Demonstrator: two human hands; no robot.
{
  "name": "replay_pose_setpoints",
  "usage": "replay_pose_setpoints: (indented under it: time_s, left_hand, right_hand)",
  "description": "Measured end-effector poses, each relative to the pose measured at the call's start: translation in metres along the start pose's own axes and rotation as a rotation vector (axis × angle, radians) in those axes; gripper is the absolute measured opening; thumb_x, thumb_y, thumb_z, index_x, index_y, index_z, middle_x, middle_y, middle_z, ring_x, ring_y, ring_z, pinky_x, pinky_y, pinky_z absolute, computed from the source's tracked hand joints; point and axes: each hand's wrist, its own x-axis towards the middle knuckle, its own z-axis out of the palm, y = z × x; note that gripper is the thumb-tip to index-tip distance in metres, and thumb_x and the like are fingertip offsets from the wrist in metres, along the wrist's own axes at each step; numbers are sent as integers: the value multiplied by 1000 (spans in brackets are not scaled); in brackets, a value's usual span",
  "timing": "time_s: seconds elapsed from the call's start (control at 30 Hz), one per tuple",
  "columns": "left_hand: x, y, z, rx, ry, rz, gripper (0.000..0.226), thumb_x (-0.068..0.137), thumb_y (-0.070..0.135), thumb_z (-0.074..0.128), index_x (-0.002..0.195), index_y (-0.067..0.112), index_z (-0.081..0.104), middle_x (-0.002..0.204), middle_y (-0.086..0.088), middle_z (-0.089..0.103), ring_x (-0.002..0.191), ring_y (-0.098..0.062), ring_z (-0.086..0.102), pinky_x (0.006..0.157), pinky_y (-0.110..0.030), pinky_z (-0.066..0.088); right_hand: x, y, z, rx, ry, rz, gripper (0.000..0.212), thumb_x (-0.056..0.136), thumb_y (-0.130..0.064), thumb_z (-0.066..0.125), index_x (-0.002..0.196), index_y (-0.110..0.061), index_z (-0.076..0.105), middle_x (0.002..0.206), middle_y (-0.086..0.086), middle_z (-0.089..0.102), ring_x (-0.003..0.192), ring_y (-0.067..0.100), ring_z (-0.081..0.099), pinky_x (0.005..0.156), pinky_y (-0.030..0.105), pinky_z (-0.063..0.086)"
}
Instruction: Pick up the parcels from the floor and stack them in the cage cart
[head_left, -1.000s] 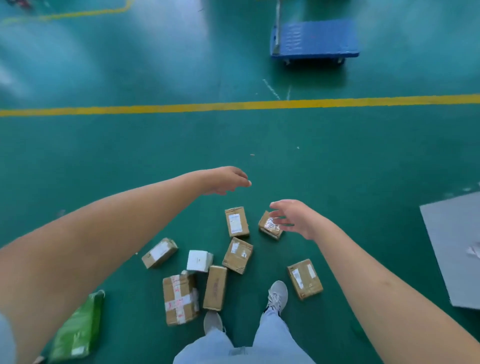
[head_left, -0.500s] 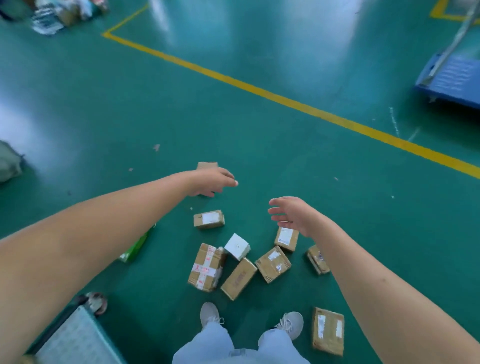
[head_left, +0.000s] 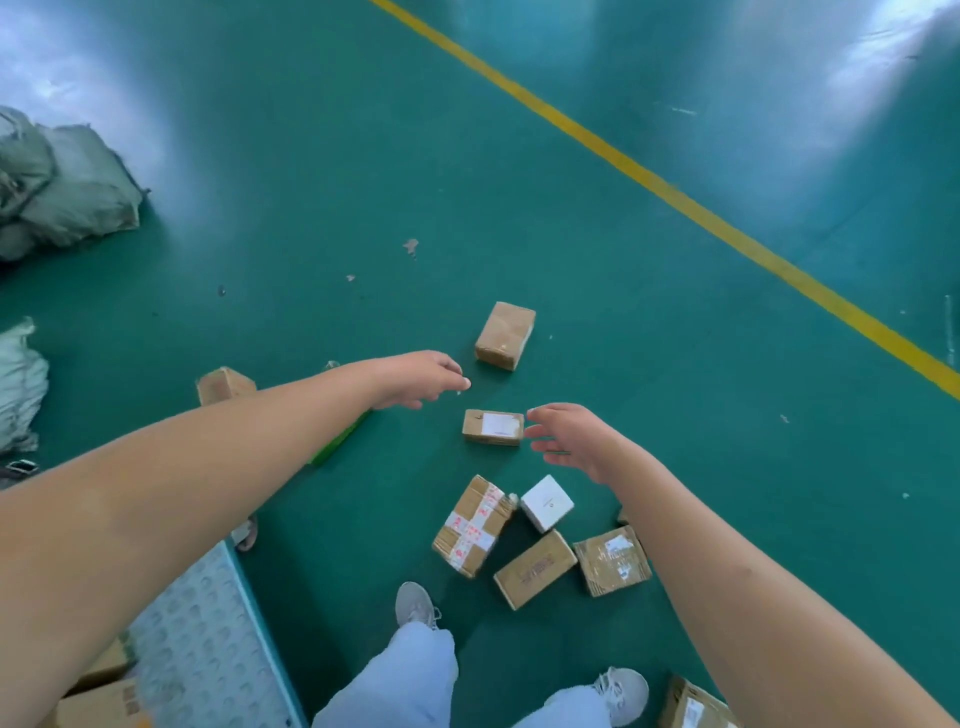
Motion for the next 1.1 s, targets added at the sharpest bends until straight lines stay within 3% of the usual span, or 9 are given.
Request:
replay_pose_setpoints:
  time_s: [0.13,0.27,0.47,0.67,0.83,0.9,1.0,1.1]
  left_hand:
    - [41,-62,-24,-13,-20,-59,52,102,41,58,150,23,46,149,0,49,125,-21,54,112,-41,44]
    - [92,-116,-32,-19,-28,-122,53,101,43,58,149,25,46,150,2,49,124,-20,55,112,-42,45]
    - [182,-197,17,-204,1,-234,49,103,44,56,147,25,48,153,5,46,127,-20,55,112,-43,46]
    - [258,-285,127,-362,-51,-382,54,103,45,54,151,24,44,157,4,43,128,-21,53,110,-42,46]
    - [312,-340,204,-486,-35,-477,55,103,45,55,152,24,42,155,1,44,129,-22,53,106,-40,47]
    - [335,-361,236,-550,-36,-514,56,103,44,55,153,25,41,157,1,42,130,-23,53,105,-41,48]
    - [373,-389,279,-635,-39,-551,58,103,44,55,155,24,38,160,-2,38,130,-27,53,102,-42,50]
    - [403,-415,321,-738,-68,-608,64,103,46,56,158,24,32,163,-5,32,134,-33,51,100,-46,52]
  right_hand:
    - [60,-3,48,-70,-33,34,34,107,-30,52,138,-15,52,125,6,67,106,19,65,88,32,53]
    - [120,23,67,-145,-53,109,34,107,-31,53,137,-14,57,122,5,68,113,24,66,94,37,56]
    - [210,95,81,-357,-133,202,34,111,-21,40,136,-4,55,127,9,65,106,19,60,91,36,52]
    - [309,178,92,-566,-102,194,26,104,-22,48,122,-13,64,89,5,63,80,19,53,81,36,54]
    - [379,231,101,-647,-97,131,35,102,-25,47,131,-17,65,114,13,71,94,25,62,93,44,55]
    - [404,257,106,-666,-104,127,33,104,-25,47,132,-17,62,119,9,67,106,26,61,93,40,52]
    - [444,292,109,-655,-86,115,35,106,-28,49,138,-17,57,123,1,60,110,20,52,91,33,42]
    - [482,329,118,-653,-53,114,42,104,-28,51,146,-19,49,128,1,58,109,21,55,89,33,44]
